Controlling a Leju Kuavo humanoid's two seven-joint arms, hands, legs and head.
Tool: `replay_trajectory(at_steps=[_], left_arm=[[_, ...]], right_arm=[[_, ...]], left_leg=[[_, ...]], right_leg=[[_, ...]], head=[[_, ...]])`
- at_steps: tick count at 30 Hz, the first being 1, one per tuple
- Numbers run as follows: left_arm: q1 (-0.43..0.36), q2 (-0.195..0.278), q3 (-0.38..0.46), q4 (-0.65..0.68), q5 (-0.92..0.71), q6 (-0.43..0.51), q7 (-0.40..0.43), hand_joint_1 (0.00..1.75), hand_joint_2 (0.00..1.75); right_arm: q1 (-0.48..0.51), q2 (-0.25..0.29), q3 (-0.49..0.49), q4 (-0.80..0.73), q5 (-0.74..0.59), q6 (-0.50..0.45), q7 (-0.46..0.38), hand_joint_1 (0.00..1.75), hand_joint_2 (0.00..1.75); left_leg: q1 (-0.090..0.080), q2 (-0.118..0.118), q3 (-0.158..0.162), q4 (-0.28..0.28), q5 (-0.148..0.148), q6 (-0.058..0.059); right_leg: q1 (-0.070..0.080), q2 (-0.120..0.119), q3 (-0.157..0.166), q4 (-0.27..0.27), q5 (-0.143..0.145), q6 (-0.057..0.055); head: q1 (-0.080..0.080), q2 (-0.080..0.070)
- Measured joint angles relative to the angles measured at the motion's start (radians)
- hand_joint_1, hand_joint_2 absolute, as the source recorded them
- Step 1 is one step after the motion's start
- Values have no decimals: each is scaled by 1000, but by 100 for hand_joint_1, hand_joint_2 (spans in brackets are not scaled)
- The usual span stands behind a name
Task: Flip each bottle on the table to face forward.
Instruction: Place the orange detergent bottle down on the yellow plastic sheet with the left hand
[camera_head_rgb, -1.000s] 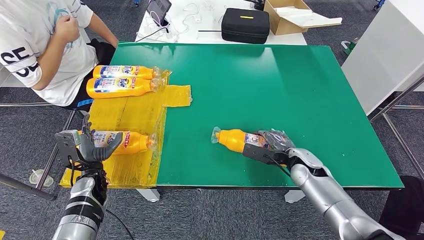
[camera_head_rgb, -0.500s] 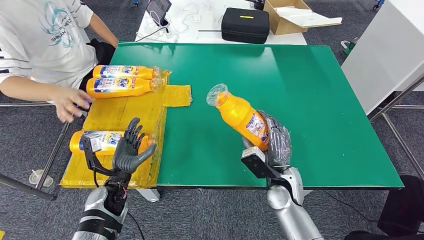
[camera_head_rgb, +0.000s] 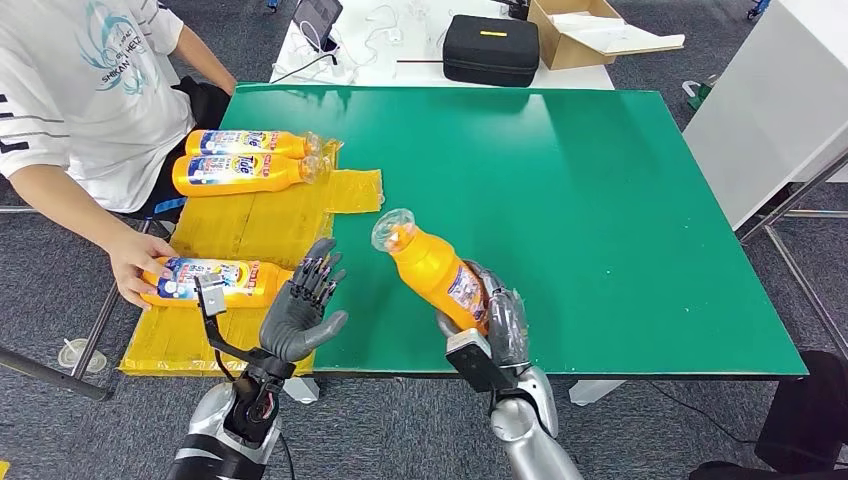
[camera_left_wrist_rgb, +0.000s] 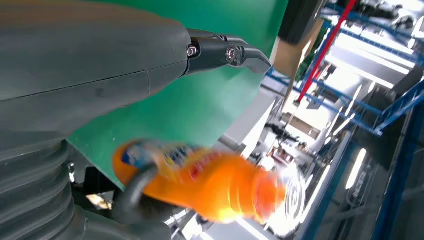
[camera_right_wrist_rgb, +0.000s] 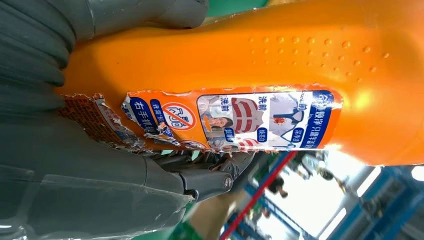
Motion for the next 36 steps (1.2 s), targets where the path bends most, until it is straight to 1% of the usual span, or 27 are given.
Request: replay_trajectory(at_steps=[6,21,24,29,36], left_arm=[[0,8,-28,0,2,0,-2,0,175],[-1,17,-45,1,0,4,-2,0,175],[-8,17,-59,17,-13,20,5,0,175],[-30,11,-93,90,-33,46,8,0,175],[-50,5,-110,155,-48,81,-3,0,175]], right_arm=[[-10,23,13,56,-3,-1,-2,175,175],[-19,31,20,98,-3,2,-7,175,175],[-30,46,44,114,10,-3,-15,175,175],[-65,91,110,172,17,-17,-18,175,175],[-86,124,176,237,-9,-13,-17,175,175]], left_leg=[[0,0,0,0,0,0],[0,0,0,0,0,0],[0,0,0,0,0,0],[0,0,0,0,0,0],[0,0,-1,0,0,0]], right_leg=[[0,0,0,0,0,0],[0,0,0,0,0,0],[0,0,0,0,0,0],[0,0,-1,0,0,0],[0,0,-1,0,0,0]], head=[[0,0],[0,0],[0,0],[0,0],[0,0]])
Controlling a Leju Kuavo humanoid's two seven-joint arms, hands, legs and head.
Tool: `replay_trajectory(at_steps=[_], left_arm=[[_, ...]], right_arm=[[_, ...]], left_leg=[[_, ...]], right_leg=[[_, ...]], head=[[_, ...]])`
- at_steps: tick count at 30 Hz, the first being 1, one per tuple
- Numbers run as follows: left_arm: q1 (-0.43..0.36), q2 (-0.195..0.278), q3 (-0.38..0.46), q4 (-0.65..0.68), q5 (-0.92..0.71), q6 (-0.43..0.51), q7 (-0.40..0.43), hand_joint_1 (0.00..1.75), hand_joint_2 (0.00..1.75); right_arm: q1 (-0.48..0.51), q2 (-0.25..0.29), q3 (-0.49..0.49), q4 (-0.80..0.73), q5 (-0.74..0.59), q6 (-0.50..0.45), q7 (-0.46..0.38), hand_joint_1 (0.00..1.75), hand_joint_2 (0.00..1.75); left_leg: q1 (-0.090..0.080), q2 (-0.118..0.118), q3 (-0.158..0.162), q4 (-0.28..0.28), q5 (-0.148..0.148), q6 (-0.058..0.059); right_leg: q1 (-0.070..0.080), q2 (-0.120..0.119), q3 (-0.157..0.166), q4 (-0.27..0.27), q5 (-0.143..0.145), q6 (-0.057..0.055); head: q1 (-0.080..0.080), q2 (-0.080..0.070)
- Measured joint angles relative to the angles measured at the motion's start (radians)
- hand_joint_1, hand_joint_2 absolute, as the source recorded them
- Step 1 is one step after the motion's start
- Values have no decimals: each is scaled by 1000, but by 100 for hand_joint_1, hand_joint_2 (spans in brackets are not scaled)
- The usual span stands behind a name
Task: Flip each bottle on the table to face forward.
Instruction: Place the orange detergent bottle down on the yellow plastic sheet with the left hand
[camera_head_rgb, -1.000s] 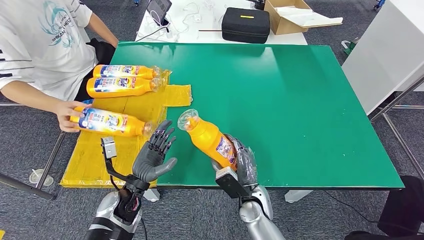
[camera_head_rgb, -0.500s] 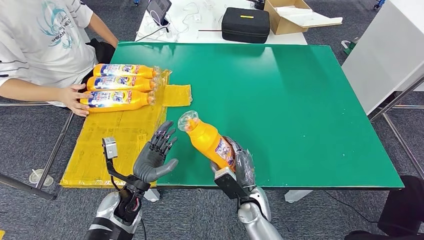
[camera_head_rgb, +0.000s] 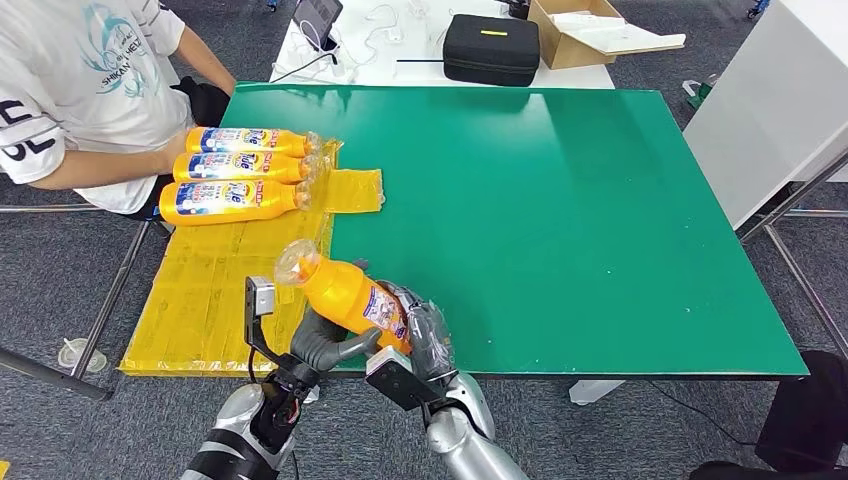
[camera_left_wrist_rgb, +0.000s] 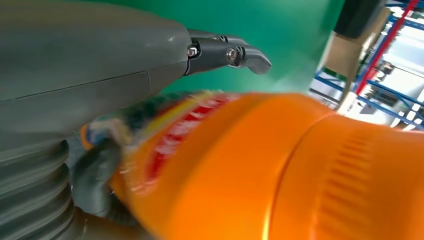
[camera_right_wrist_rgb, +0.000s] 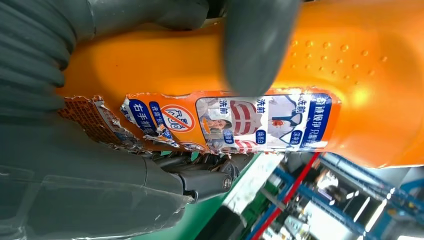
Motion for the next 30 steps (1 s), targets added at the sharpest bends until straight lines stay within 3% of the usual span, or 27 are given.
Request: replay_trajectory(at_steps=[11,17,26,27,30], left_arm=[[-9,-2,-3,25,29,5,-5,0,175],[11,-14,23,-22,119,-8,15,0,175],[32,-16,44,-46,129,-25,25,0,175],[33,-16,44,-46,130,-25,25,11,175],[36,-16,44,-49,126,-24,21,137,175]], right_arm=[[-23,8,57,50,-33,12,20,175,175],[-42,8,86,94,-44,30,43,175,175],[-52,8,96,119,-46,35,48,175,175],[-53,8,96,121,-47,35,48,175,175],[-54,8,97,124,-46,35,49,175,175]], left_leg=[[0,0,0,0,0,0],[0,0,-1,0,0,0],[0,0,-1,0,0,0],[0,0,-1,0,0,0],[0,0,-1,0,0,0]], right_leg=[[0,0,0,0,0,0],[0,0,-1,0,0,0],[0,0,-1,0,0,0],[0,0,-1,0,0,0],[0,0,-1,0,0,0]], head=[[0,0],[0,0],[0,0],[0,0],[0,0]])
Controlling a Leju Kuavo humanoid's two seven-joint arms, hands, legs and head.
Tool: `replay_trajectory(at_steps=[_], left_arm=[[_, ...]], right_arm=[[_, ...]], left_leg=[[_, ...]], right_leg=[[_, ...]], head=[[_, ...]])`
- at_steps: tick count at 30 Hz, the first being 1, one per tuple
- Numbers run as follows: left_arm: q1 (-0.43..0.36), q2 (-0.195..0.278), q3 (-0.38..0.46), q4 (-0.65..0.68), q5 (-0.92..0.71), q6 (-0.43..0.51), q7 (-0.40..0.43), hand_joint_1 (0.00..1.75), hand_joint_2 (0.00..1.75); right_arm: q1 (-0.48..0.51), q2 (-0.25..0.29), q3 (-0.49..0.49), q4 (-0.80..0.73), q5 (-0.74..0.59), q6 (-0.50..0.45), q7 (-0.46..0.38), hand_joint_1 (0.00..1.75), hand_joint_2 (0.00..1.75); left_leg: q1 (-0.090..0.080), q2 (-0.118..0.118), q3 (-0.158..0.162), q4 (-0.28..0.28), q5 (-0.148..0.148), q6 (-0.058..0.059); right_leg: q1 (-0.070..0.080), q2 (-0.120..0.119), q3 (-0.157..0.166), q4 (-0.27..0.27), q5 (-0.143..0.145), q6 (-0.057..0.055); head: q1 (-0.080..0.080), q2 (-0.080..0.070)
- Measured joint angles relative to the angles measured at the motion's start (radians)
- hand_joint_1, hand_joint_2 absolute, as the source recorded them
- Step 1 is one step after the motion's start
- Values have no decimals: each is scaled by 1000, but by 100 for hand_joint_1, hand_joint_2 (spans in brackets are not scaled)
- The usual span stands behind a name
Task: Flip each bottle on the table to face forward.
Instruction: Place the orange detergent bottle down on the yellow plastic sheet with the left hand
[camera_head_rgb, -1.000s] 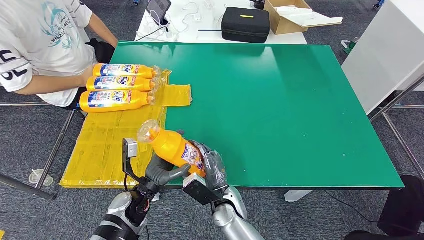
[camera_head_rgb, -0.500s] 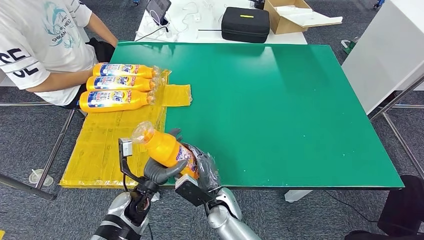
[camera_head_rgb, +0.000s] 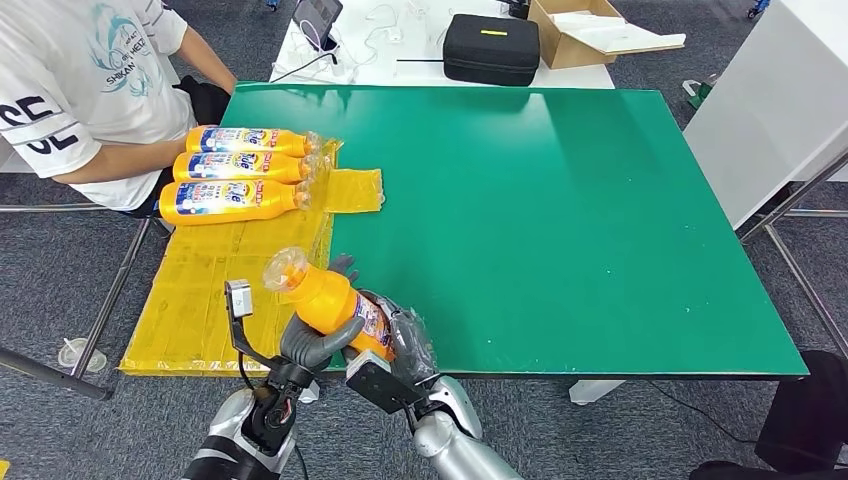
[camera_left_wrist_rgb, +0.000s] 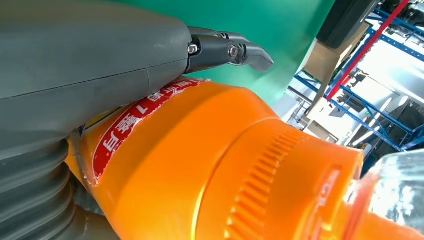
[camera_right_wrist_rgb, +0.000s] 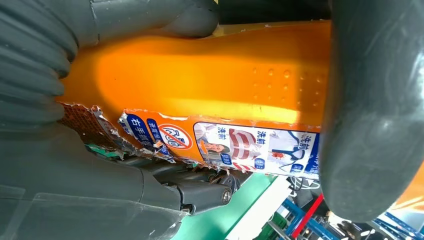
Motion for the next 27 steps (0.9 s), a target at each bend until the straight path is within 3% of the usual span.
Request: replay_trajectory(at_steps=[1,2,15,16,17,20,21,27], left_arm=[[1,0,0,-1,-4,0,-4,169,175],[1,0,0,-2,-10,1,-9,175,175],[-3,0,-20,-13,-139,42,-77,175,175],[-2,0,-20,-16,-140,46,-76,175,175],[-2,0,-19,-19,-140,48,-76,175,175],[-1,0,-16,-28,-140,52,-74,175,175],[-1,0,-15,-32,-140,54,-74,175,175],[-4,-1,9,-73,-141,121,-85,175,175]], right_arm=[[-1,0,0,1,0,0,2,175,175],[-3,0,0,2,0,0,5,175,175],[-13,2,-5,7,-21,-5,26,175,175],[-13,2,-6,7,-21,-5,27,171,175],[-13,2,-7,7,-21,-6,27,129,175],[-14,2,-8,6,-21,-9,28,2,44],[-15,2,-8,6,-21,-10,29,0,0],[-12,0,-28,-43,-51,-29,39,0,0]], left_leg=[[0,0,0,0,0,0],[0,0,0,0,0,0],[0,0,0,0,0,0],[0,0,0,0,0,0],[0,0,0,0,0,0],[0,0,0,0,0,0],[0,0,0,0,0,0],[0,0,0,0,0,0]], right_leg=[[0,0,0,0,0,0],[0,0,0,0,0,0],[0,0,0,0,0,0],[0,0,0,0,0,0],[0,0,0,0,0,0],[0,0,0,0,0,0],[0,0,0,0,0,0],[0,0,0,0,0,0]], head=[[0,0],[0,0],[0,0],[0,0],[0,0],[0,0],[0,0],[0,0]])
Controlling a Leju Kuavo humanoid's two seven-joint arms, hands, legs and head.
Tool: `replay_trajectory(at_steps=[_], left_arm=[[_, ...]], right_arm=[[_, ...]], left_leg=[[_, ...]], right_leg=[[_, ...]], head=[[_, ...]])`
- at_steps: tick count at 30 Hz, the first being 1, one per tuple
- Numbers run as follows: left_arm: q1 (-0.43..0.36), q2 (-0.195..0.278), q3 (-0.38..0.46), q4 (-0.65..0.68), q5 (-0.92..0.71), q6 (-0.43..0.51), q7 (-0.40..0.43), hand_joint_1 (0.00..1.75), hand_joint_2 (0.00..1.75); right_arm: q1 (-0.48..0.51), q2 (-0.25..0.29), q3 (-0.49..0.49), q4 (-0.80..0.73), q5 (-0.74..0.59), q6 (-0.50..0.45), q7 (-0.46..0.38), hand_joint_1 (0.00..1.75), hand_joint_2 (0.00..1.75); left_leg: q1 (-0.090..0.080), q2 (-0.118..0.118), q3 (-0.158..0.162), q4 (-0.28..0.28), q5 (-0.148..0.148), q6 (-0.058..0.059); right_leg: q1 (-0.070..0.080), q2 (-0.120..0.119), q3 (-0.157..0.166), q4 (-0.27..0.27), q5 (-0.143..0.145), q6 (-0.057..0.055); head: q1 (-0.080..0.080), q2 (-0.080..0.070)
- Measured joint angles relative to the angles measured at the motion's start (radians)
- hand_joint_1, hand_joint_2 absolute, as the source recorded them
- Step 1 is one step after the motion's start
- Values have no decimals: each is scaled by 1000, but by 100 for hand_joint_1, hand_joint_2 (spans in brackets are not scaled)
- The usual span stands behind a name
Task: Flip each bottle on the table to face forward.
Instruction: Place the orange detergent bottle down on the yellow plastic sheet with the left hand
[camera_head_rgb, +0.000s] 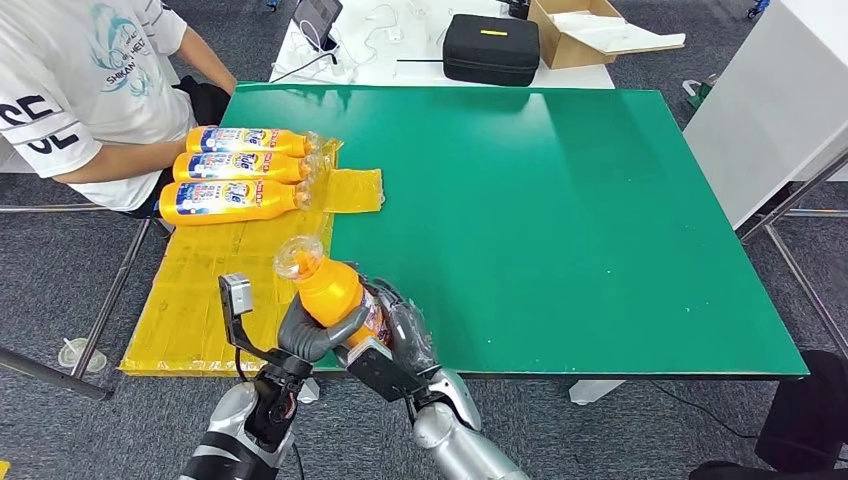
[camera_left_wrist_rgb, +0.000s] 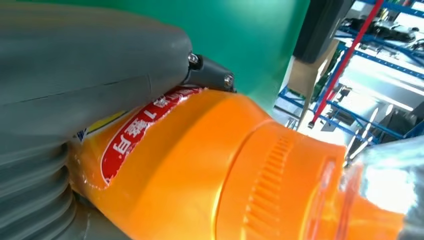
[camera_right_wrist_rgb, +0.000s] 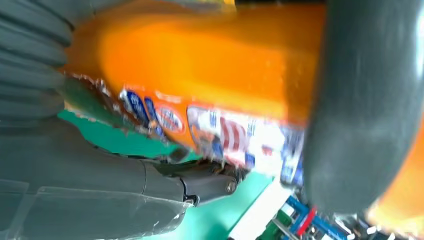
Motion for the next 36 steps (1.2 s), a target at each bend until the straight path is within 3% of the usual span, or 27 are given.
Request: replay_trajectory(at_steps=[10,13,20,24,26,29,36], left_arm=[[-66,7,162,-77,-148,258,-104,175,175],[-96,10,200,-82,-246,379,-160,175,175],[-196,43,252,-47,-613,739,-225,175,175],[-284,91,201,101,-1041,978,-181,175,175],[-337,122,148,212,-1238,993,-129,175,175],[-387,165,60,352,-1410,910,-85,175,175],[-426,247,-76,532,-1490,676,-88,175,175]], right_arm=[[68,-36,-71,-272,-25,-45,14,0,0],[88,-41,-78,-337,-31,-65,-4,0,0],[115,-46,-68,-458,-63,-78,-48,0,0],[111,-46,-40,-490,-102,-80,-81,0,0],[102,-47,-22,-496,-117,-73,-82,0,0],[95,-51,-3,-501,-138,-56,-81,0,0],[95,-67,13,-501,-162,-16,-90,0,0]], left_leg=[[0,0,0,0,0,0],[0,0,0,0,0,0],[0,0,0,0,1,0],[0,0,0,0,1,0],[0,0,0,0,2,0],[0,2,0,0,2,0],[0,4,0,0,1,-1]], right_leg=[[0,0,0,0,0,0],[0,0,0,0,0,0],[0,0,0,0,0,0],[0,0,0,0,1,0],[0,0,0,0,1,0],[0,2,0,0,1,0],[0,5,-3,1,1,0]], head=[[0,0],[0,0],[0,0],[0,0],[0,0],[0,0],[0,0]])
